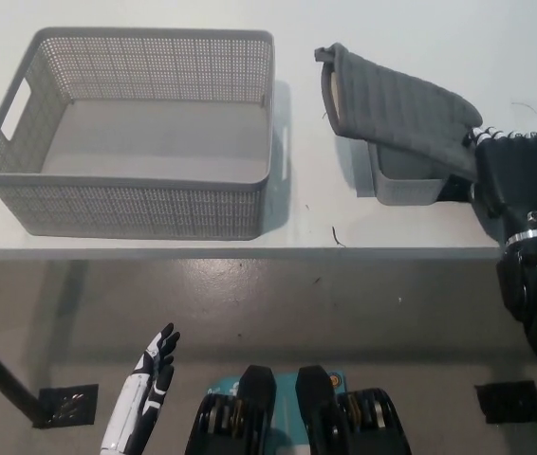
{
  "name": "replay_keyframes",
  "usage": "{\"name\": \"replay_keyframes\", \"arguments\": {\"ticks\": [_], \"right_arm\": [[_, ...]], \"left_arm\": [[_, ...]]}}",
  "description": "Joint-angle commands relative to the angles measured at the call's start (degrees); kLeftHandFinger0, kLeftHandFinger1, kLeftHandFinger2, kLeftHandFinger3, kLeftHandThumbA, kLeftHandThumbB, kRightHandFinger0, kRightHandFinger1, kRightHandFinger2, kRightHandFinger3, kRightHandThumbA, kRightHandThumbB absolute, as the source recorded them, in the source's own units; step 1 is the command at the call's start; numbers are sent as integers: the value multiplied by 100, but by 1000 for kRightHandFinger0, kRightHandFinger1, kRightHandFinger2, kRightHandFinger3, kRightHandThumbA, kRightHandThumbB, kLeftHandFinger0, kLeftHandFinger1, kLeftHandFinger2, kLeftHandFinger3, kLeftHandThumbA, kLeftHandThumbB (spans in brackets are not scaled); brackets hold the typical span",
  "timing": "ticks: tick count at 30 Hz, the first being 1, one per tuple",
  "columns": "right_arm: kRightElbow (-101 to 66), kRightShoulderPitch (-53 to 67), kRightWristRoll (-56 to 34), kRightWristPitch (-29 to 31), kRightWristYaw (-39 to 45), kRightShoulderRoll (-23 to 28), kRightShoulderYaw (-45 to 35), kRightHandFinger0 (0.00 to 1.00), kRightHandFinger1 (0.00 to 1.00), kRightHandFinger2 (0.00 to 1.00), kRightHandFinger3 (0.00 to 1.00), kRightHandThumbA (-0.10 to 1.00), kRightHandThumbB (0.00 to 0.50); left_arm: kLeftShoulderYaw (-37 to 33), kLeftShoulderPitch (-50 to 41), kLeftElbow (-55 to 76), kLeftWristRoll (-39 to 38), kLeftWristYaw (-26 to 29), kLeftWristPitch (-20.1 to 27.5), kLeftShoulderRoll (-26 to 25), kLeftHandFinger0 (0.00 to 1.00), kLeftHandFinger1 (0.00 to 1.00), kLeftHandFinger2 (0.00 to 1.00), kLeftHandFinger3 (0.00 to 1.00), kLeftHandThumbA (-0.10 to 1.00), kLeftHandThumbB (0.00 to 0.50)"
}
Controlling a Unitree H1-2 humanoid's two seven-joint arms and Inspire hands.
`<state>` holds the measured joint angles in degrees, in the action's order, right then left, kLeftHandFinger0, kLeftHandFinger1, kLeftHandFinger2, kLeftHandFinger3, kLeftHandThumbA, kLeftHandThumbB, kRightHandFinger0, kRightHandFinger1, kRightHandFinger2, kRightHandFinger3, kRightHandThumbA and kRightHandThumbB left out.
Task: Usethe right hand to pick up a oven gloves on top of a leveled container and place it into another larger container on the left side
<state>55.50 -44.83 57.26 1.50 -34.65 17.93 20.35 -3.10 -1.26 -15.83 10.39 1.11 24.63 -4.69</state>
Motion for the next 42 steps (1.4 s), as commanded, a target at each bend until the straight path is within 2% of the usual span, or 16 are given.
{"name": "replay_keyframes", "arguments": {"ticks": [1,4,5,12,15,18,20,21,25,35,36,38,39,40,41,42], "right_arm": [[-436,-1149,-347,1626,-2653,123,-259,0,37,541,609,-100,97],[-955,-1213,-597,1665,-2257,225,-519,0,115,599,675,-100,71],[-1249,-1237,-625,1674,-2161,254,-588,0,128,606,678,-100,100],[-2265,-1570,-581,1665,-1702,343,-789,0,131,612,692,-100,164],[-2547,-1671,-592,1595,-1457,302,-817,0,159,595,731,-100,166],[-2819,-1739,-639,1472,-1100,206,-828,0,177,594,711,-100,215],[-2885,-1841,-569,1310,-965,67,-760,0,60,524,546,-100,248],[-2900,-1879,-564,1240,-867,-7,-721,0,43,520,527,-100,240],[-2616,-2099,-408,1123,-799,-271,-493,0,56,538,545,-100,261],[-1202,-2703,-168,1132,-1192,-1050,189,0,139,626,634,-100,230],[-908,-2798,-173,1213,-1274,-1239,312,0,143,629,629,-100,260],[-676,-2867,-157,1214,-1305,-1363,448,0,180,602,522,-100,277],[-483,-2932,-153,1280,-1389,-1463,533,0,183,560,374,-100,282],[-359,-2973,-130,1261,-1405,-1543,599,0,174,531,302,-100,275],[-127,-3057,-31,1148,-1382,-1683,756,0,147,485,269,-100,264],[101,-3113,-28,1138,-1384,-1817,864,0,78,404,124,-100,253]], "left_arm": [[-9,99,160,-66,75,230,-74,1000,1000,1000,1000,1000,108],[-10,111,162,-59,63,230,-62,1000,1000,1000,1000,1000,114],[-6,120,166,-54,85,230,-64,1000,1000,1000,1000,1000,113],[-1,145,166,-81,46,230,-58,1000,1000,1000,1000,1000,123],[-3,147,153,-50,56,230,-60,1000,1000,1000,1000,1000,124],[10,153,163,-39,52,230,-76,1000,1000,1000,1000,1000,123],[18,144,181,6,52,228,-72,1000,1000,1000,1000,1000,129],[15,144,182,15,55,229,-74,1000,1000,1000,1000,1000,131],[4,132,191,1,30,216,-64,1000,1000,1000,1000,1000,141],[6,160,215,-12,2,140,-80,1000,1000,1000,1000,1000,169],[1,166,195,1,1,167,-94,1000,1000,1000,1000,1000,169],[-9,164,190,10,-7,173,-104,1000,1000,1000,1000,1000,158],[-11,160,208,-3,-15,161,-102,1000,1000,1000,1000,1000,148],[-11,157,220,-17,-20,153,-97,1000,1000,1000,1000,1000,148],[-10,155,226,-36,-25,146,-88,1000,1000,1000,1000,1000,155],[-16,132,231,-27,-23,137,-80,1000,1000,1000,1000,1000,163]]}}
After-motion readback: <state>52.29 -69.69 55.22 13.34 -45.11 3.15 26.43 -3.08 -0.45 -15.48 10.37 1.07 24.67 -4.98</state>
